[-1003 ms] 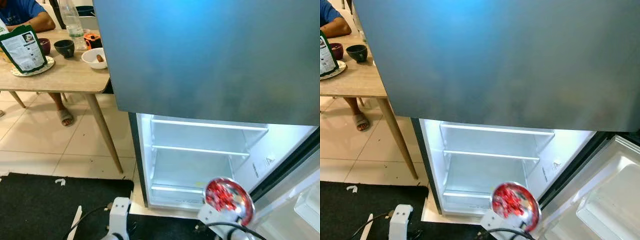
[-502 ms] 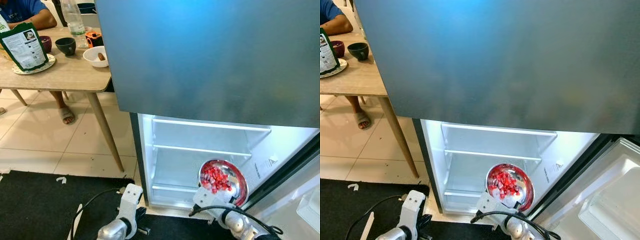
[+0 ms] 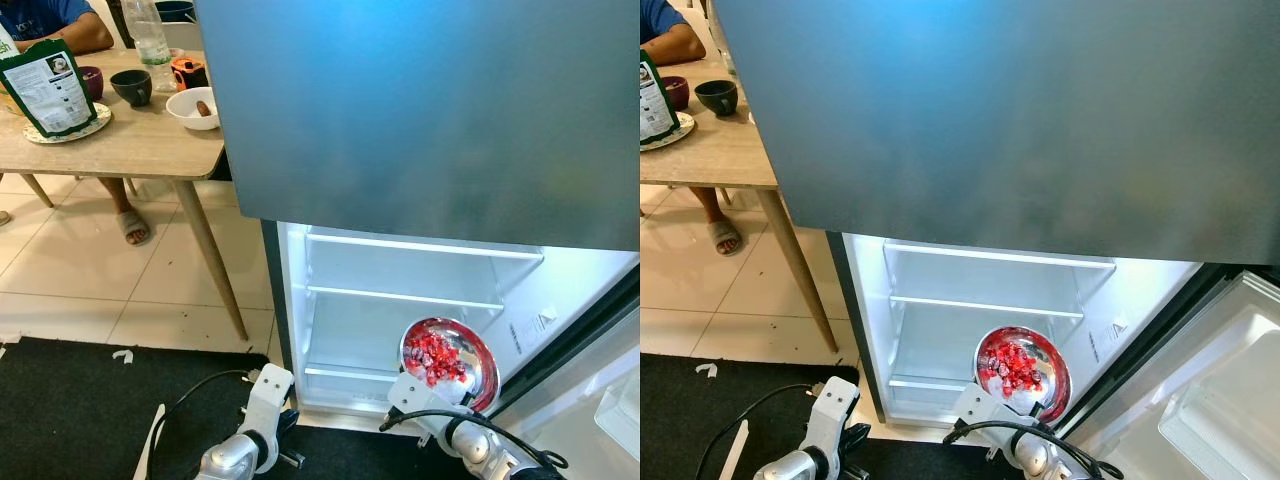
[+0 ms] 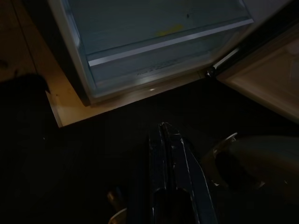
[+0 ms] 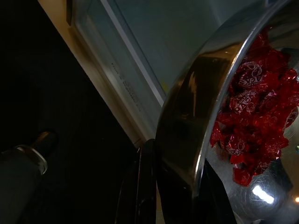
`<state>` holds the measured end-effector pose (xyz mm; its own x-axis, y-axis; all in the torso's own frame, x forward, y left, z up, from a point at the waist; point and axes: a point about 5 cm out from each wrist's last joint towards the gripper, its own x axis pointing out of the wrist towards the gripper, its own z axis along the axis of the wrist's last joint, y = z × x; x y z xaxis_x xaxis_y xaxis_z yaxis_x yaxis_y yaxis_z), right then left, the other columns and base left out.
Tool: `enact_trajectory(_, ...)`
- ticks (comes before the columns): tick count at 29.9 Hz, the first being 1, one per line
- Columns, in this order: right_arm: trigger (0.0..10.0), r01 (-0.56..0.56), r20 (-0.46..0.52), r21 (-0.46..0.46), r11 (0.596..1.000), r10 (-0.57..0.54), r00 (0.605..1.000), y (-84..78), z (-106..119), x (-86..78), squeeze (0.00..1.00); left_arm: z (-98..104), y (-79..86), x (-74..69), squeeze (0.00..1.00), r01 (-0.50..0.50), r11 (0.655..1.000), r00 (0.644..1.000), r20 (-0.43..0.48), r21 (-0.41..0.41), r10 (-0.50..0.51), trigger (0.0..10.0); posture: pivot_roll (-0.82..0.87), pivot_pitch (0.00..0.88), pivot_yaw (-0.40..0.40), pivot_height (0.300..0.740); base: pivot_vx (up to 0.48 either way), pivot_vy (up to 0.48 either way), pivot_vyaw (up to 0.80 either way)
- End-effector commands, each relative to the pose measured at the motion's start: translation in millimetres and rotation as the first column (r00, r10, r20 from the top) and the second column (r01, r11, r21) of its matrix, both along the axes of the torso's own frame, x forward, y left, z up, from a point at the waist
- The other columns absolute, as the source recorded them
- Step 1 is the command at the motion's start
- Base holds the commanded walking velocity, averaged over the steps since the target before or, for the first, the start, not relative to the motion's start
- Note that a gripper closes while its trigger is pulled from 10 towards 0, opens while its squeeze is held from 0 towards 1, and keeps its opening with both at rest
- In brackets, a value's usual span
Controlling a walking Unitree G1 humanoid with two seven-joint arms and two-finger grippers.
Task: Restocking fridge
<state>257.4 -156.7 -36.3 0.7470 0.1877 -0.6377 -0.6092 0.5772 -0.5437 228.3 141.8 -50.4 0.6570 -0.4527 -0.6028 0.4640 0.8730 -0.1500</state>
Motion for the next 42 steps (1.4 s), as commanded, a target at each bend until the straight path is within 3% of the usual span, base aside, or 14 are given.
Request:
enact_trajectory(1, 10.0, 0.025, 0.002, -0.009, 1.0, -0.025, 1.0, -6.4, 0.0, -0.2, 0.0, -4.3, -5.0, -6.6, 0.0, 0.017, 1.0, 1.0, -0.015, 0.002, -0.017, 10.0, -0.05, 0.1, -0.029, 0.655, 0.0, 0.0, 0.0)
enact_trajectory(25, 10.0, 0.029, 0.001, 0.009, 1.0, -0.029, 1.0, -5.9, 2.0, 2.3, 0.0, 0.5, -4.0, 0.1, 0.0, 0.012, 1.0, 1.0, 0.023, 0.009, -0.012, 10.0, -0.05, 0.101, -0.024, 0.56, 0.0, 0.0, 0.0)
enact_trajectory(42, 10.0, -0.039, 0.033, 0.034, 0.999, 0.038, 0.999, 4.6, 10.7, 11.7, 0.0, 7.2, -6.4, 8.9, 0.0, 0.001, 1.0, 0.997, 0.073, 0.007, -0.002, 10.0, -0.05, 0.107, -0.027, 0.48, 0.0, 0.0, 0.0)
